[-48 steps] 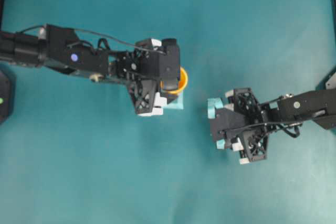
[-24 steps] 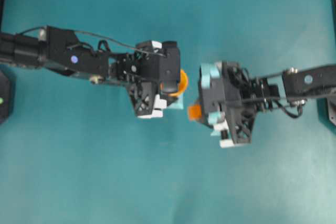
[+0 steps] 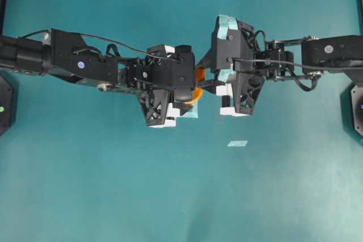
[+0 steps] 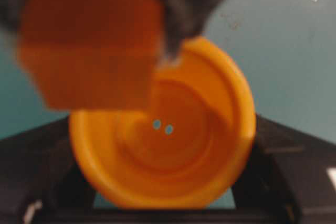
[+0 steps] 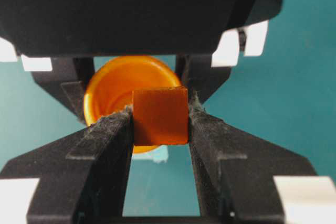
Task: Hold the block with right arm and the cup with left arm, then put the block into the cup.
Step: 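Bring the cup and cube together at center, cube above cup opening, then open the right gripper to drop the cube into the cup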
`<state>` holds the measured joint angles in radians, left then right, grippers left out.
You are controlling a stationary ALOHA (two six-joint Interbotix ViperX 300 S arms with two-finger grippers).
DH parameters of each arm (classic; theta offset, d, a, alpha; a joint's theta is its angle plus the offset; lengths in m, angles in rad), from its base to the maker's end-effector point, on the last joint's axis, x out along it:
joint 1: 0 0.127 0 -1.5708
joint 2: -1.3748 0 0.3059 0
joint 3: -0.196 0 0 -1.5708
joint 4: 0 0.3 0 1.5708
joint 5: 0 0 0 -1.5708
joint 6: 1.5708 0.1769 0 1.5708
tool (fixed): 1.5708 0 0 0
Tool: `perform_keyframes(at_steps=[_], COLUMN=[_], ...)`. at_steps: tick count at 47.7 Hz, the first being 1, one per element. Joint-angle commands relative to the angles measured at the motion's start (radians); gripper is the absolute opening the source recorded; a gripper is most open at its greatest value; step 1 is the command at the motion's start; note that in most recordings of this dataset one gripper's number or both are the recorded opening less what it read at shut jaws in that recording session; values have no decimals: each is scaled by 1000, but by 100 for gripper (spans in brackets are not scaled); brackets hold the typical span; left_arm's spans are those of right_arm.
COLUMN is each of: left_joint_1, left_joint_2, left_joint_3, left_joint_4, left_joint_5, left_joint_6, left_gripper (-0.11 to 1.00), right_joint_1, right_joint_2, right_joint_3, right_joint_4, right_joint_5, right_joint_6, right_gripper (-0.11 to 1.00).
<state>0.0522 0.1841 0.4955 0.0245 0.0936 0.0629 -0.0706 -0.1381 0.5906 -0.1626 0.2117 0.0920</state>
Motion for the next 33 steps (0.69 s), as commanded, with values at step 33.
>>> perform_keyframes(at_steps=[33], left_joint_1=[-3], left_joint_2=[-14], left_joint_3=[-21], left_joint_4=[2], left_joint_5=[-9], left_joint_6=[5], left_gripper=[65], right_joint_1=[12], right_joint_2=[3], right_joint_3=[-44], right_joint_4=[5], right_joint_5=[-41], right_joint_6=[9], right_gripper=[62])
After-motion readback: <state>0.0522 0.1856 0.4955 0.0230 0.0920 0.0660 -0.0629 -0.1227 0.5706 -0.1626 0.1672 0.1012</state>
